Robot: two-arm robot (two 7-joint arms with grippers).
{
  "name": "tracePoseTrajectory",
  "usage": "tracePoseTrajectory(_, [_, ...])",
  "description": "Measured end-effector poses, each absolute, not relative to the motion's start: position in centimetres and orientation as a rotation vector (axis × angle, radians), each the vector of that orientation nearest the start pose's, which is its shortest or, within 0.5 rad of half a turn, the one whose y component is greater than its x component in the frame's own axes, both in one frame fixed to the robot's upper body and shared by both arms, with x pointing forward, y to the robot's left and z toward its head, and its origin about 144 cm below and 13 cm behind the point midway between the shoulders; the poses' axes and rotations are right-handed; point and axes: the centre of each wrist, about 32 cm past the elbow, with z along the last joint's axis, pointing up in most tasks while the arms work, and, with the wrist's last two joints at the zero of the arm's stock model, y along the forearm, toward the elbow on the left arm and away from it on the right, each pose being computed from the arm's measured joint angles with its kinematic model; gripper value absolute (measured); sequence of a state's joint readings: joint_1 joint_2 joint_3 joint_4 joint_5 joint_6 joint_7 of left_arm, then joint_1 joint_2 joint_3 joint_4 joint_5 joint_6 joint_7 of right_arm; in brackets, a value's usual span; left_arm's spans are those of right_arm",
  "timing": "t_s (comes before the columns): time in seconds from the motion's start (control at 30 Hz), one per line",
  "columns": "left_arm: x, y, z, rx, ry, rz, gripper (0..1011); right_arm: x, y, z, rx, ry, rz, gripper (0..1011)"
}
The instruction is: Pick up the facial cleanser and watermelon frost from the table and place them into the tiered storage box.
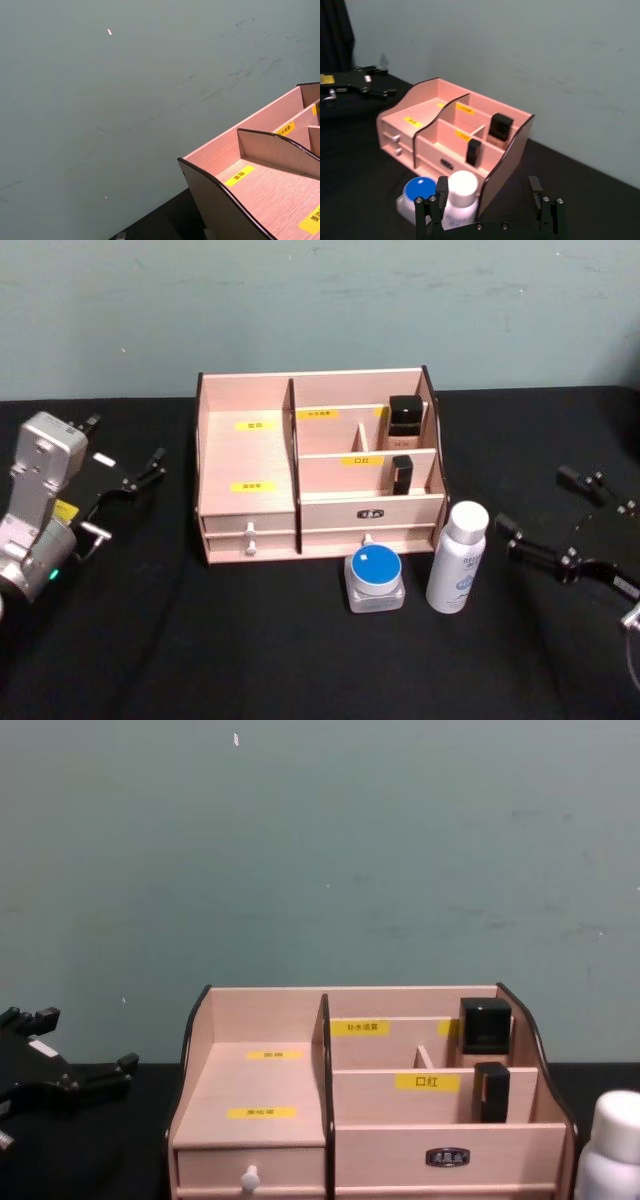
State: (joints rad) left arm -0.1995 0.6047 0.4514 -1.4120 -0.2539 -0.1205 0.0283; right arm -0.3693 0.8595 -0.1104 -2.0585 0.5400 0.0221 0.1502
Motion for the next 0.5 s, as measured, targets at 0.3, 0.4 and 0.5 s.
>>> tracePoseTrajectory(0.3, [48.9, 31.0, 114.0, 0.304, -0.285, 1.248, 1001, 35.7, -31.8, 120.5, -0.229, -0.003, -0.926, 1000])
tracePoseTrajectory(0.4, [48.9, 31.0, 114.0, 0.304, -0.285, 1.248, 1001, 35.8, -31.7, 120.0, -0.232, 0.018, -0.914, 1000])
tracePoseTrajectory(0.5, [48.9, 31.0, 114.0, 0.305, -0.285, 1.248, 1001, 36.0, -31.6, 119.3, -0.238, 0.043, -0.904, 1000])
